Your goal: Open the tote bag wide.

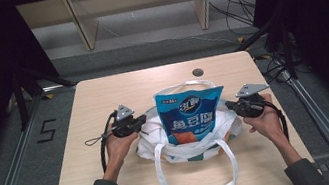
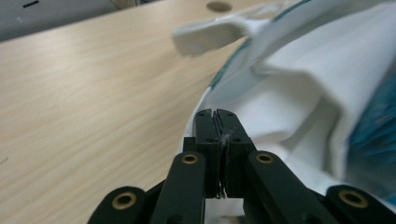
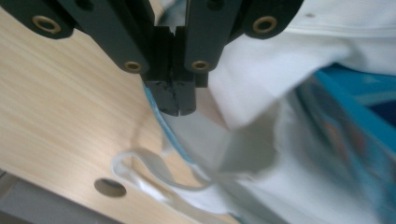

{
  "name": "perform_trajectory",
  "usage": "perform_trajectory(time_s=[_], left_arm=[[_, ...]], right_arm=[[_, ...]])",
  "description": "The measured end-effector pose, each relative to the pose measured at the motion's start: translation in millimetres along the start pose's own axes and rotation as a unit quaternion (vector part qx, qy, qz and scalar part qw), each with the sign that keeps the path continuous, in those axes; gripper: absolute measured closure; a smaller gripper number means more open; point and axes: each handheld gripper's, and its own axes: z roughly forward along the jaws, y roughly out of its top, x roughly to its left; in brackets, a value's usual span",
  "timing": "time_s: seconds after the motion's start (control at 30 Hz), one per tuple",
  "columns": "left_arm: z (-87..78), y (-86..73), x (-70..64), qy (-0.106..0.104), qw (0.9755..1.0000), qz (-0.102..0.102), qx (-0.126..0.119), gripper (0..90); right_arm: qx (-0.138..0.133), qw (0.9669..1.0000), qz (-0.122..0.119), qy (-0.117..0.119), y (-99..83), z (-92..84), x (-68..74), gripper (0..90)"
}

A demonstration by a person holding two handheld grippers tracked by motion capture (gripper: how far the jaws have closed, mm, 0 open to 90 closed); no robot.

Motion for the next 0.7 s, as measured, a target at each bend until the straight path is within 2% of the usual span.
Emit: perform_trajectory(time_s=[0.03,0.07,0.1,0.13,0.17,0.2,0.23,0.3,0.33,0.37,0.4,0.43,0.47,0.5,0.53,0.57,0.6,0.67,0.7], left_arm=[[5.0,-6.3,2.9,-0.005,0.9999,-0.014,0.002,88.8],[7.6,-10.1,3.7,-0.004,0.9998,-0.017,0.003,89.1],[10.4,-14.3,4.1,-0.005,0.9997,-0.013,0.019,89.1],[10.4,-14.3,4.1,-0.005,0.9997,-0.013,0.019,89.2],[13.5,-18.9,3.8,-0.002,0.9995,-0.001,0.032,89.2],[17.3,-25.4,4.7,-0.006,0.9992,-0.001,0.041,89.3],[18.0,-27.5,3.9,-0.007,0.9992,-0.013,0.036,89.3],[17.0,-28.3,4.1,-0.007,0.9992,-0.011,0.038,89.4],[15.4,-26.6,3.7,-0.007,0.999,-0.009,0.043,89.4],[13.0,-23.8,2.5,0.0,0.9992,-0.009,0.039,89.2],[7.5,-18.2,0.4,-0.007,0.9994,-0.027,0.022,84.7],[7.5,-18.2,0.4,-0.007,0.9994,-0.027,0.022,83.2],[-3.8,-7.7,-5.4,-0.007,0.9996,-0.028,-0.002,82.7],[-11.1,-2.0,-7.8,-0.009,0.9998,-0.016,-0.004,82.5],[-16.9,2.7,-13.2,-0.01,0.9997,-0.015,-0.018,82.4],[-16.9,2.7,-13.2,-0.01,0.9997,-0.015,-0.018,82.5],[-23.5,6.8,-20.9,-0.02,0.9995,-0.016,-0.019,82.5],[-30.9,9.5,-34.2,-0.034,0.9993,-0.004,-0.018,81.5],[-32.9,9.4,-39.6,-0.043,0.999,0.002,-0.011,81.5]], right_arm=[[0.007,0.9999,0.008,0.002,-2.6,3.1,-2.1,90.0],[0.01,0.9997,0.022,0.008,-6.0,7.4,-2.5,90.0],[0.017,0.9998,0.008,0.007,-8.2,10.3,-3.9,90.0],[0.017,0.9998,0.008,0.007,-8.2,10.3,-3.9,90.0],[0.025,0.9997,0.004,0.004,-10.7,14.5,-2.9,90.0],[0.073,0.9971,0.015,0.012,-19.2,25.5,3.4,90.0],[0.085,0.9963,0.008,0.01,-24.7,31.4,5.3,90.0],[0.086,0.9962,0.009,0.008,-27.7,34.0,6.0,90.0],[0.083,0.9963,0.017,0.011,-27.9,33.8,5.7,90.0],[0.077,0.9968,0.02,0.006,-26.8,33.8,5.5,90.0],[0.088,0.9961,0.006,0.008,-23.7,29.9,6.0,90.0],[0.088,0.9961,0.006,0.008,-23.7,29.9,6.0,90.0],[0.077,0.997,0.01,0.008,-18.3,23.0,7.6,90.0],[0.065,0.9978,0.011,0.012,-15.3,19.0,8.3,90.0],[0.053,0.9984,0.011,0.015,-11.1,11.7,9.9,90.0],[0.036,0.9991,0.011,0.021,-7.0,5.1,12.4,90.0],[0.036,0.9991,0.011,0.021,-7.0,5.1,12.4,90.0],[0.001,0.9988,-0.008,0.048,-0.8,-14.0,22.5,89.6],[0.001,0.9988,-0.008,0.048,-0.8,-14.0,22.5,89.6]])
